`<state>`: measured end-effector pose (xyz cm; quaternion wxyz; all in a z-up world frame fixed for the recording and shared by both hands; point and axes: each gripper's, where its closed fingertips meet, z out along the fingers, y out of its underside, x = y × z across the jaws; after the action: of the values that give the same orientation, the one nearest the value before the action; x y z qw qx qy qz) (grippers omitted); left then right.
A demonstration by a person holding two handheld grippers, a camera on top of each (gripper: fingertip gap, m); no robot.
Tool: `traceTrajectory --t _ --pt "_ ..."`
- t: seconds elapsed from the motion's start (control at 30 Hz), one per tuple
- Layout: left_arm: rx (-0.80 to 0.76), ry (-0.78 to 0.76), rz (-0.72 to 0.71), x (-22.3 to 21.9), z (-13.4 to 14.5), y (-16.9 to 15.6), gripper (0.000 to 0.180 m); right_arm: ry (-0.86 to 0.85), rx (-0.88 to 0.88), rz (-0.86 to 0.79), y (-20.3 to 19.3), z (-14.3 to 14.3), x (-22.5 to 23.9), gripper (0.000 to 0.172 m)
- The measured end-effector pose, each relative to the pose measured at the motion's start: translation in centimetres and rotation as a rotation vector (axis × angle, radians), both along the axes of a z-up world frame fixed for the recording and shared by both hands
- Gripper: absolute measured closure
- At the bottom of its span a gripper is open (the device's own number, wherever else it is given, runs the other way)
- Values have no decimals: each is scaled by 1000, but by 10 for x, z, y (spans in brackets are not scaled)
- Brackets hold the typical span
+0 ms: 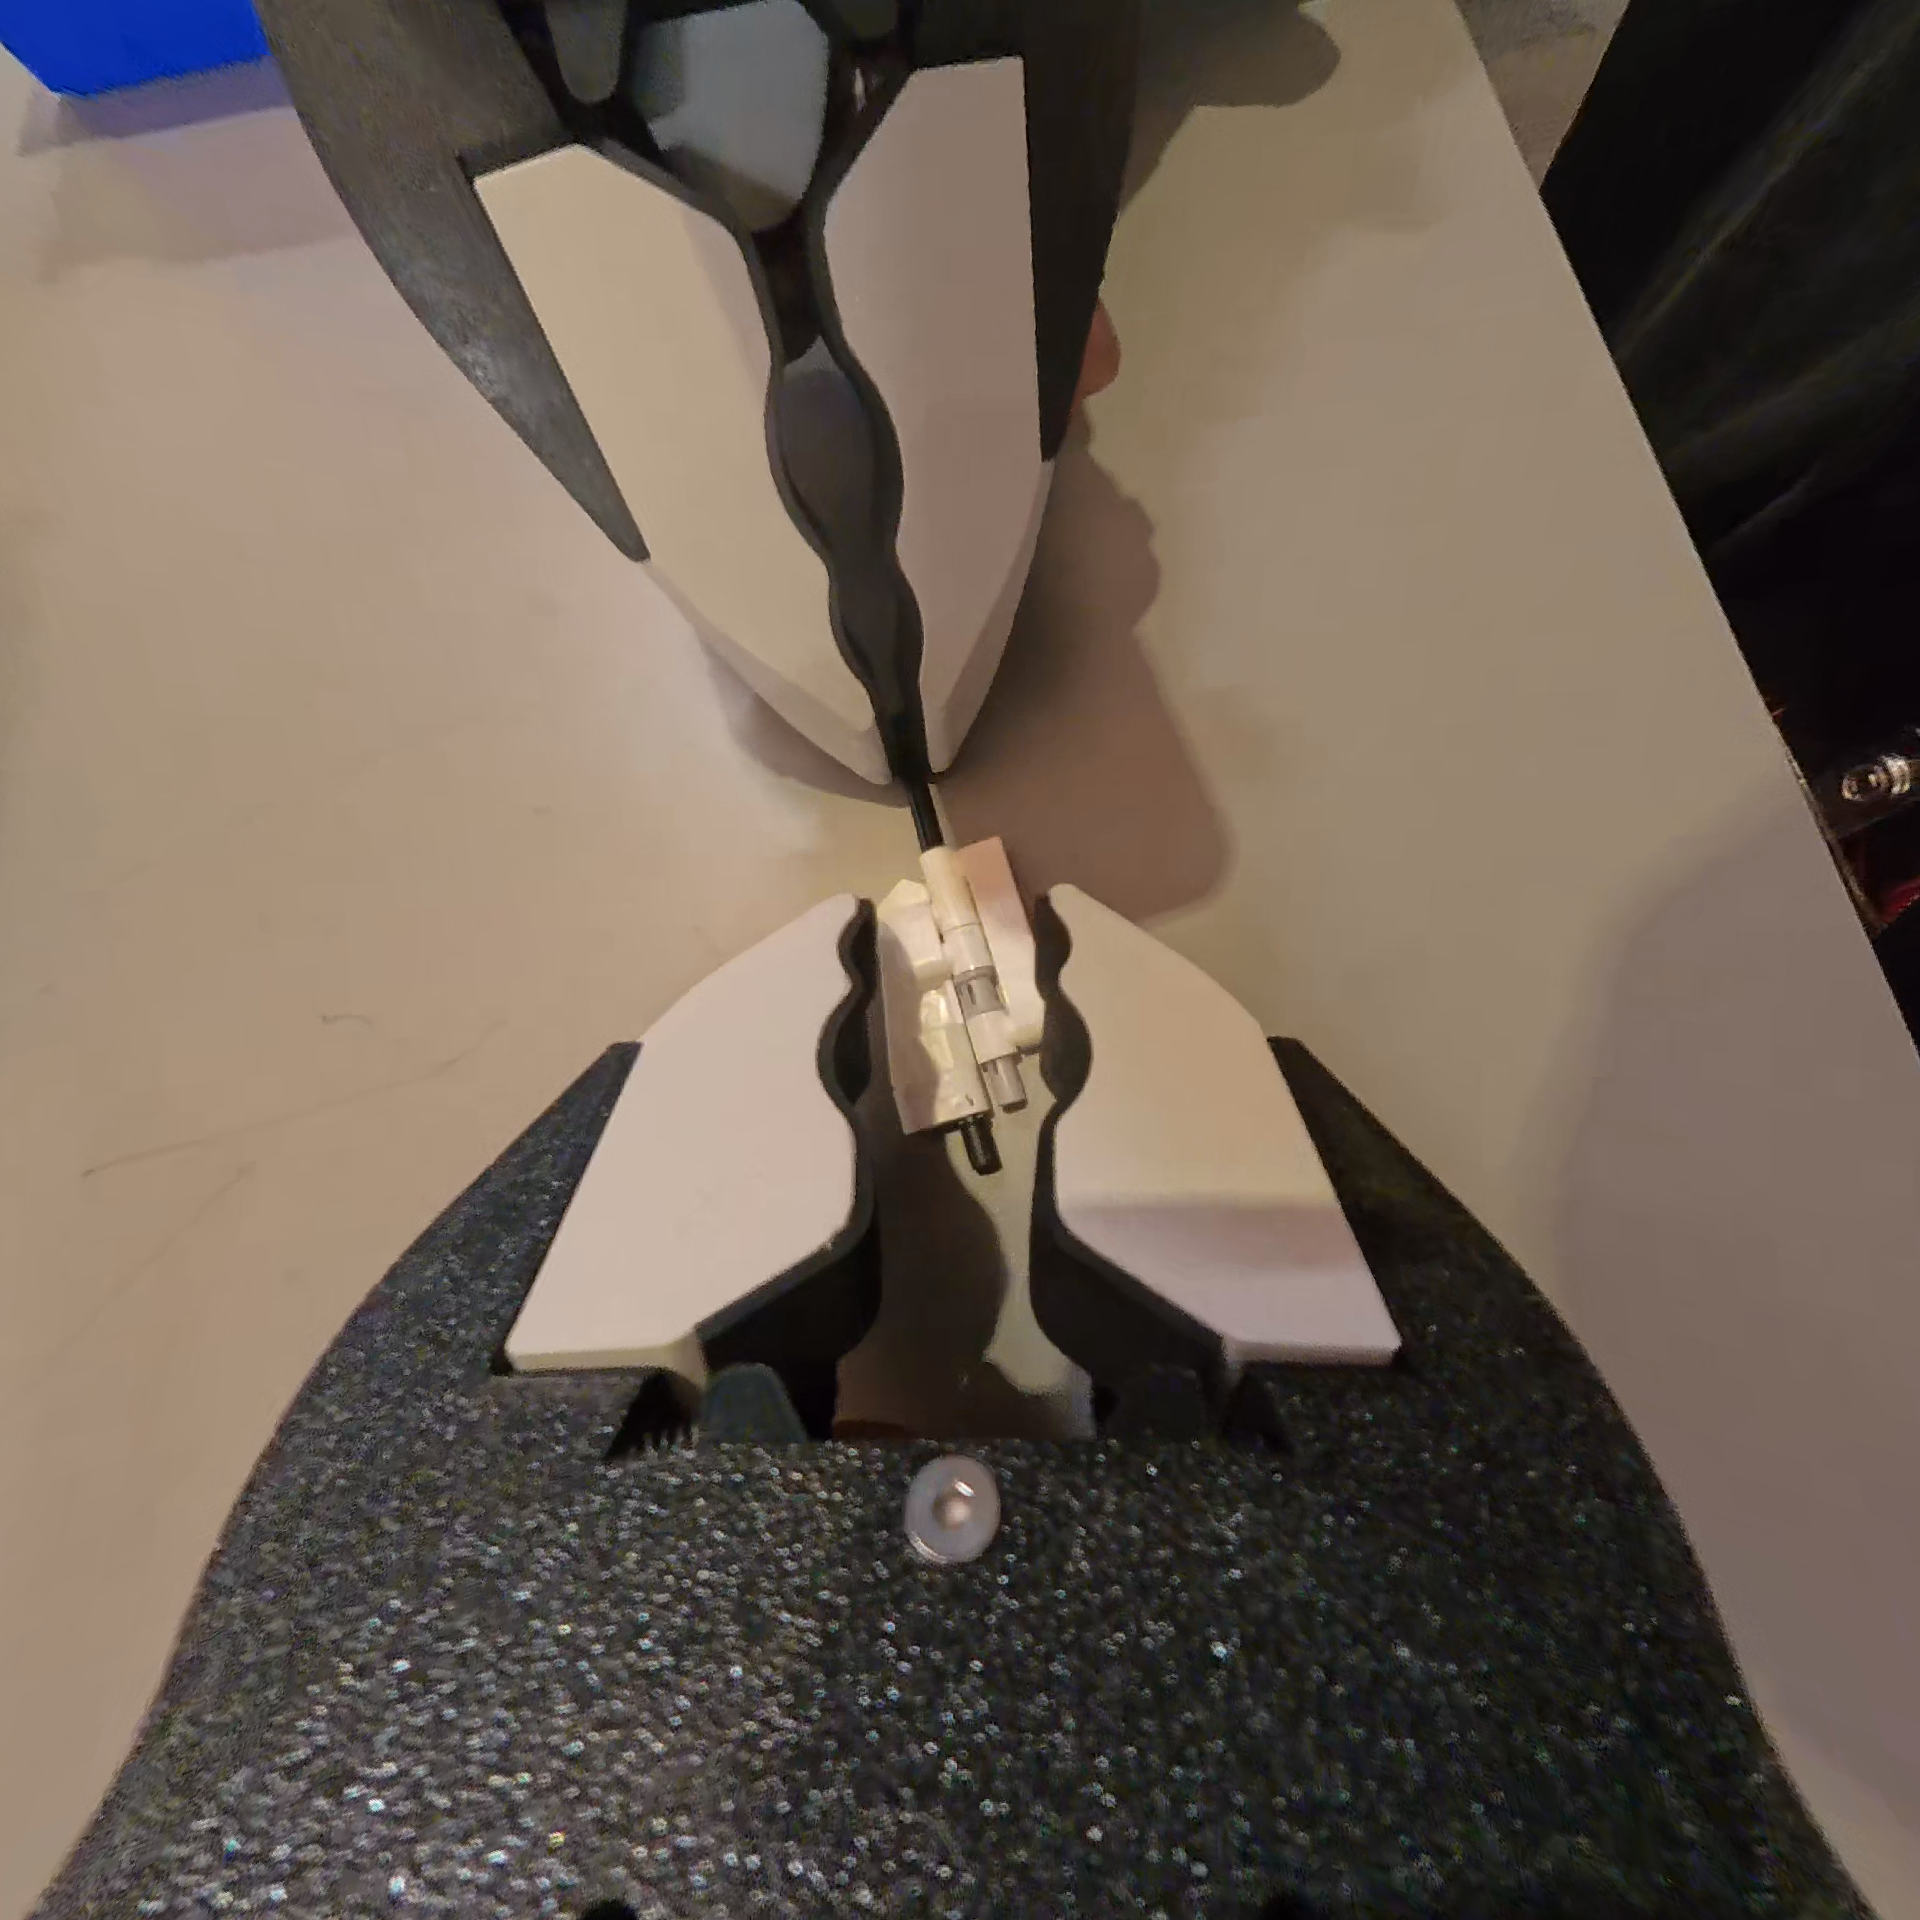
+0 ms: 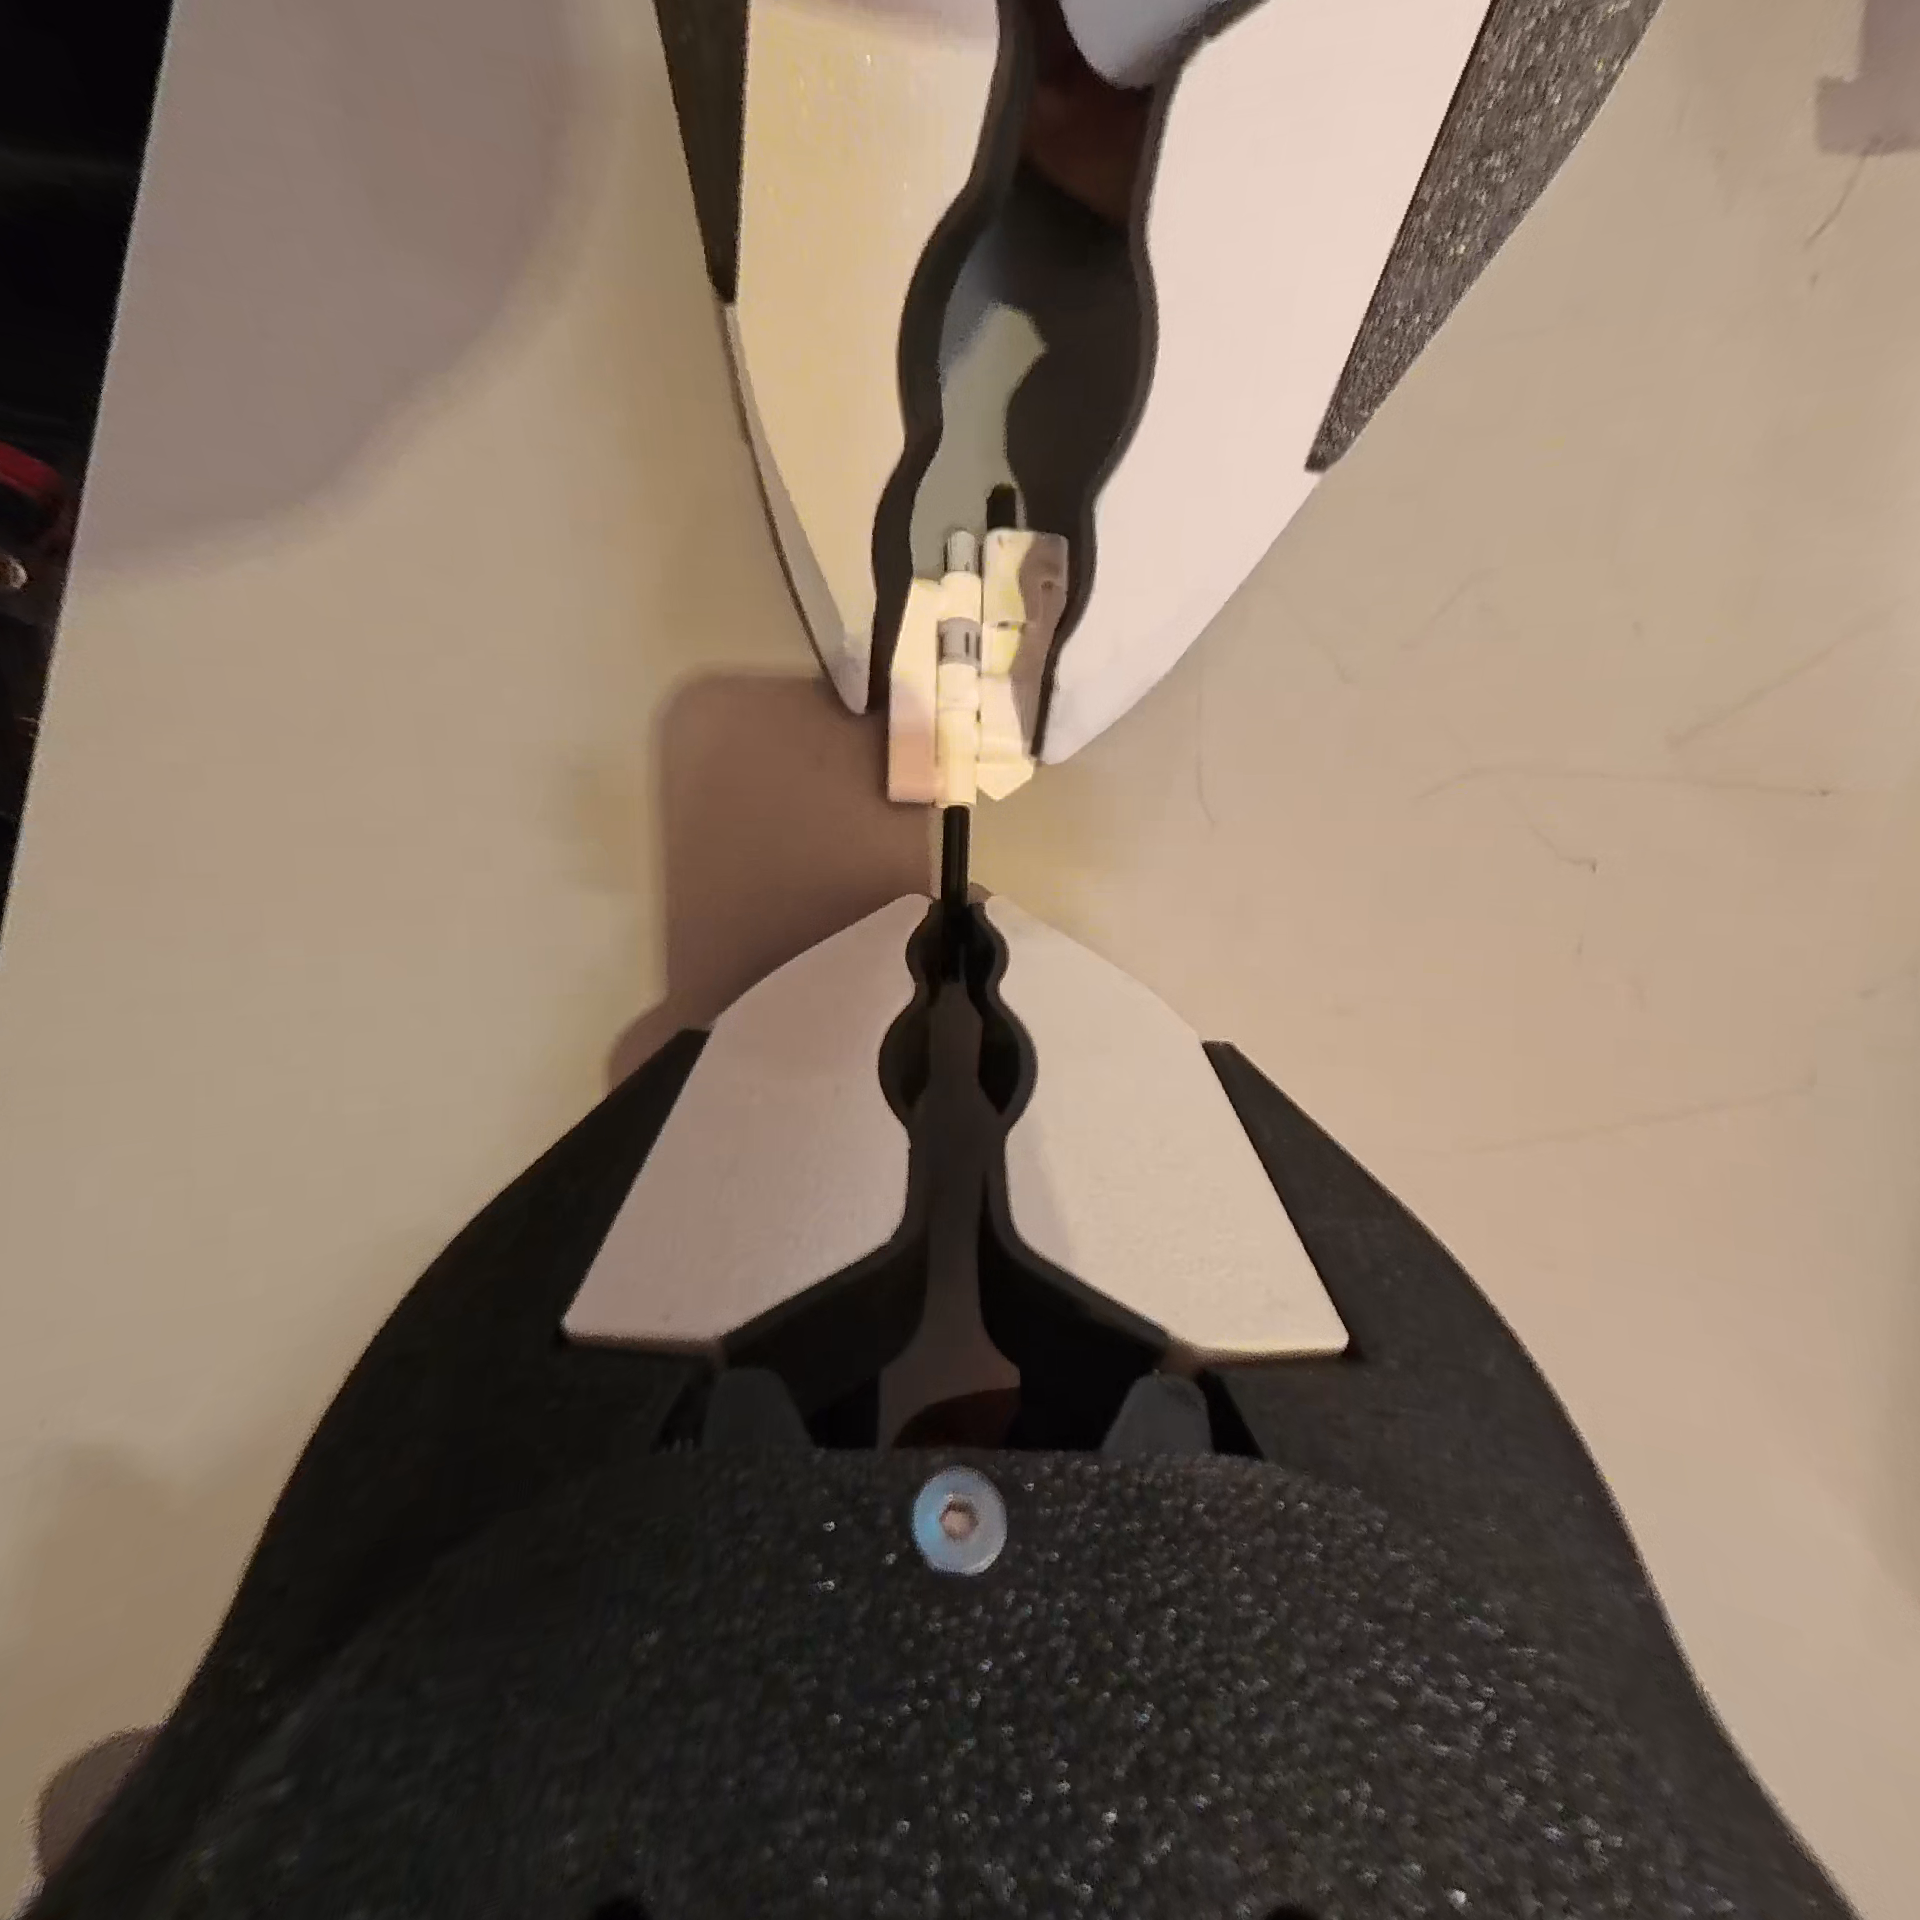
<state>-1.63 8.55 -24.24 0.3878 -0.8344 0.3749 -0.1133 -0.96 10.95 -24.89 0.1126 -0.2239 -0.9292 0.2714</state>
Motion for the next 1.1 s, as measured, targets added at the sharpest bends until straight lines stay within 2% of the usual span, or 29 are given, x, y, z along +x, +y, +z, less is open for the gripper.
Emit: traceTrajectory --t 0.17,0.27,0.4,0.5,0.63,0.87,1.1 --pt "17 48 51 -4 0 -2 140 3 -2 -10 -1 0 -1 168" --pt "-15 91 131 -11 -1 -4 140 4 -9 -15 -1 0 -2 168" --pt "-94 8 210 -10 -2 -9 141 0 -21 -19 0 0 -2 168" --pt "-118 -6 230 -9 -5 -9 150 8 -27 -26 0 0 -3 168" --pt "-94 8 230 -10 -5 -8 150 35 -35 -46 0 0 -6 167" --pt "-98 -61 237 -14 -3 -12 151 140 -11 -35 4 3 -10 154" --pt "-128 -120 228 -15 0 -14 152 379 85 92 -13 8 -15 151"
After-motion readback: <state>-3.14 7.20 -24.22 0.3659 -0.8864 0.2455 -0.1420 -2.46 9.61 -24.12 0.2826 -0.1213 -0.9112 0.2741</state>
